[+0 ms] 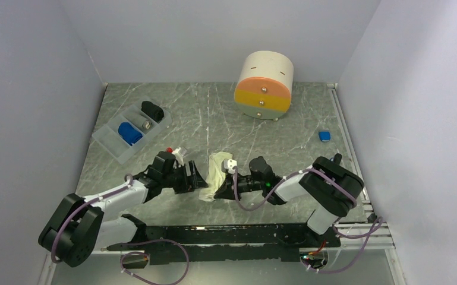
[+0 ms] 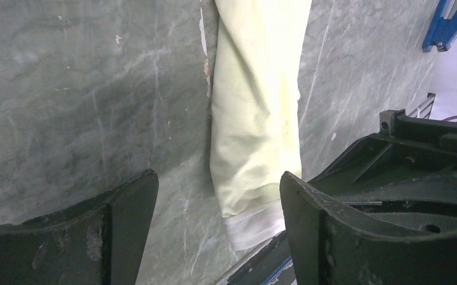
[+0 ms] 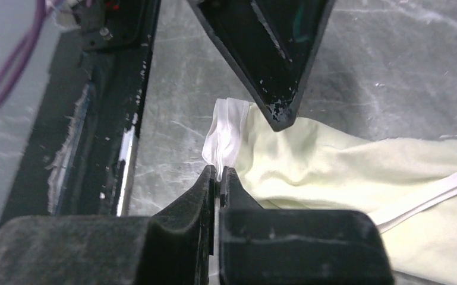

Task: Roll the underwear
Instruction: Roll the underwear to the center of the board.

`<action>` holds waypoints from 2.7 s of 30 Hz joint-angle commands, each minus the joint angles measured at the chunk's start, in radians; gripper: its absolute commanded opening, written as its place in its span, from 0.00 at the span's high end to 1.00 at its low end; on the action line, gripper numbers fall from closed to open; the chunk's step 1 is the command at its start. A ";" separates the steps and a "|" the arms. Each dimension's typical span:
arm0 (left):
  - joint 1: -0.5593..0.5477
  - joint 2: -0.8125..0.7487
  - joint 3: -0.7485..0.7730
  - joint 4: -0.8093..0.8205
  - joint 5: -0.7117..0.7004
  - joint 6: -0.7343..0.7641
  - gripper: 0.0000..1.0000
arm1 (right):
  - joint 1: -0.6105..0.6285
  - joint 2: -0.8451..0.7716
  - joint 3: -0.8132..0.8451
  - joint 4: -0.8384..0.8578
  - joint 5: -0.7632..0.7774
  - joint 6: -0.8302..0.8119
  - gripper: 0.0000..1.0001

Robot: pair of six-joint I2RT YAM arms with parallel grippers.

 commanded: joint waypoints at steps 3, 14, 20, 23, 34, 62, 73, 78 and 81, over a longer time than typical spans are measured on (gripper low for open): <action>0.013 -0.046 0.000 -0.028 -0.030 -0.030 0.19 | -0.067 0.105 0.020 0.174 -0.111 0.392 1.00; 0.020 -0.100 -0.041 0.060 0.016 -0.014 0.15 | -0.187 0.356 0.015 0.523 -0.124 0.937 1.00; 0.020 -0.106 -0.040 0.059 0.047 0.080 0.17 | -0.235 0.525 -0.033 0.910 -0.076 1.211 1.00; 0.020 -0.120 -0.040 0.052 0.069 0.127 0.19 | -0.239 0.538 -0.040 0.904 -0.058 1.219 1.00; 0.014 -0.132 -0.051 0.076 0.174 0.257 0.32 | -0.243 0.536 -0.045 0.748 0.003 1.200 1.00; -0.031 0.264 0.052 0.251 0.074 0.276 0.50 | -0.243 0.415 -0.051 0.551 0.029 1.110 0.83; -0.052 0.321 0.074 0.221 0.060 0.306 0.55 | -0.236 0.025 0.067 -0.237 0.202 0.616 0.49; -0.055 0.338 0.088 0.201 0.070 0.311 0.57 | -0.211 -0.148 0.149 -0.552 0.398 0.314 0.45; -0.055 0.341 0.095 0.188 0.076 0.309 0.57 | -0.164 -0.266 0.111 -0.542 0.525 0.116 0.44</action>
